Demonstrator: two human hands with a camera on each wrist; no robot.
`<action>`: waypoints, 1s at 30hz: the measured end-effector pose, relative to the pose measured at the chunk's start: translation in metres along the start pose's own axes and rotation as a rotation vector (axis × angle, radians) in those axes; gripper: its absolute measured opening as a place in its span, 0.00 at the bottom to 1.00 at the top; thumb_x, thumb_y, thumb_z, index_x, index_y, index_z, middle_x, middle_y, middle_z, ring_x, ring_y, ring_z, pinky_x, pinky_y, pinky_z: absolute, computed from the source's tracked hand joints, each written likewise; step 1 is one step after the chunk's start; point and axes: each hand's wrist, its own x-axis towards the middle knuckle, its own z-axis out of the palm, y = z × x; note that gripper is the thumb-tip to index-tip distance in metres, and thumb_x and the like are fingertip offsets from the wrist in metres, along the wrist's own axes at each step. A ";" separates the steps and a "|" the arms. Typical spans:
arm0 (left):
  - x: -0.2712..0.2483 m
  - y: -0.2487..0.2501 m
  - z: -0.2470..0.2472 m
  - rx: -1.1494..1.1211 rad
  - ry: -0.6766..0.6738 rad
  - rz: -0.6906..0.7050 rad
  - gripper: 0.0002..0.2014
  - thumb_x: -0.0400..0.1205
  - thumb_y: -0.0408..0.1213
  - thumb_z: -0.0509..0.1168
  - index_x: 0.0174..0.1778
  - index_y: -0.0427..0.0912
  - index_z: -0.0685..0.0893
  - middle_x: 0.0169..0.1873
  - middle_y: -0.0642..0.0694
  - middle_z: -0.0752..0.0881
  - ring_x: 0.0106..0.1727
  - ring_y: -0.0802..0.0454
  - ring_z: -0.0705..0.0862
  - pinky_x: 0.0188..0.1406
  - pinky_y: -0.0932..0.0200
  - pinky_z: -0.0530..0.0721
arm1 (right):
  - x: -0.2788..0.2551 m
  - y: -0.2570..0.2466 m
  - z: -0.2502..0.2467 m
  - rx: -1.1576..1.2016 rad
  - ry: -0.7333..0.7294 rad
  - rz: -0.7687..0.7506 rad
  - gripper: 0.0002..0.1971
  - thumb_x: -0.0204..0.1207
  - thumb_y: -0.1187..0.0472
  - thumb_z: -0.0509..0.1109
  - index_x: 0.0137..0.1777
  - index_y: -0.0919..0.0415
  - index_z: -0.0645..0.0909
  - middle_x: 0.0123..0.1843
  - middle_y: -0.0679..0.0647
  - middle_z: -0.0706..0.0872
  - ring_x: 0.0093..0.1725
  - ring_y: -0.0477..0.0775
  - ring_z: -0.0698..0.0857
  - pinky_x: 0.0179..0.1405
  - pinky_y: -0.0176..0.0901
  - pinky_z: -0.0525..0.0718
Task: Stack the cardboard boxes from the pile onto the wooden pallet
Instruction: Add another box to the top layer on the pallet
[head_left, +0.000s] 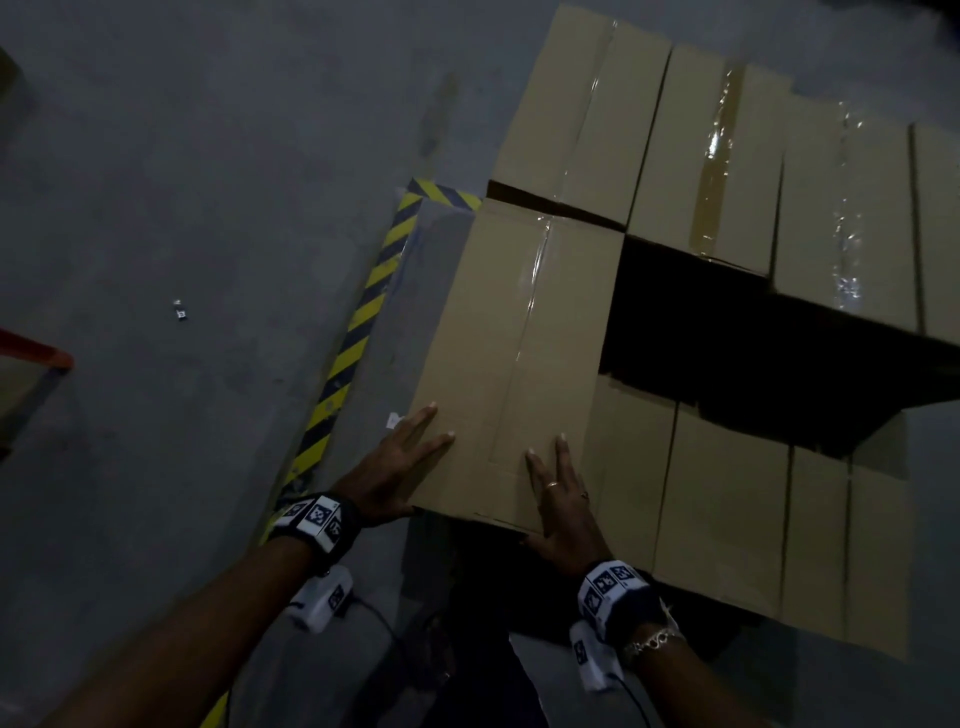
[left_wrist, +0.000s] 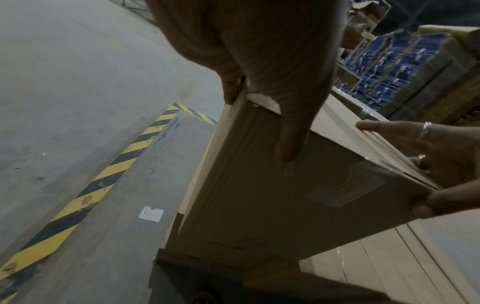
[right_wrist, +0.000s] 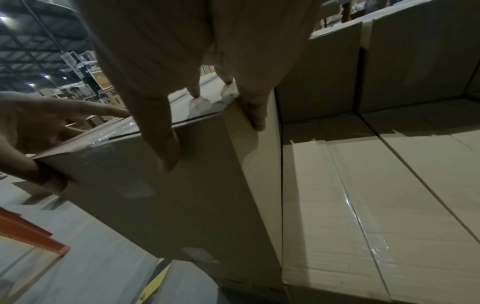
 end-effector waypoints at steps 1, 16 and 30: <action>0.001 0.000 -0.001 -0.006 0.002 -0.007 0.63 0.65 0.55 0.83 0.89 0.54 0.49 0.89 0.44 0.40 0.89 0.39 0.48 0.79 0.28 0.67 | 0.002 0.001 0.000 -0.004 0.006 -0.001 0.63 0.62 0.59 0.86 0.90 0.47 0.47 0.87 0.51 0.24 0.88 0.55 0.42 0.83 0.69 0.62; 0.009 0.006 -0.012 -0.077 0.064 -0.071 0.62 0.63 0.41 0.87 0.88 0.59 0.55 0.89 0.53 0.42 0.83 0.38 0.68 0.62 0.43 0.86 | 0.012 0.006 -0.011 -0.042 -0.002 0.024 0.60 0.65 0.56 0.86 0.89 0.45 0.49 0.88 0.50 0.25 0.89 0.66 0.48 0.85 0.64 0.62; 0.015 0.014 -0.009 -0.049 0.049 -0.053 0.62 0.63 0.45 0.87 0.89 0.54 0.55 0.90 0.48 0.43 0.85 0.40 0.65 0.57 0.47 0.85 | 0.004 0.010 -0.020 0.015 0.024 0.038 0.57 0.65 0.61 0.86 0.89 0.48 0.55 0.90 0.51 0.30 0.89 0.64 0.47 0.86 0.62 0.61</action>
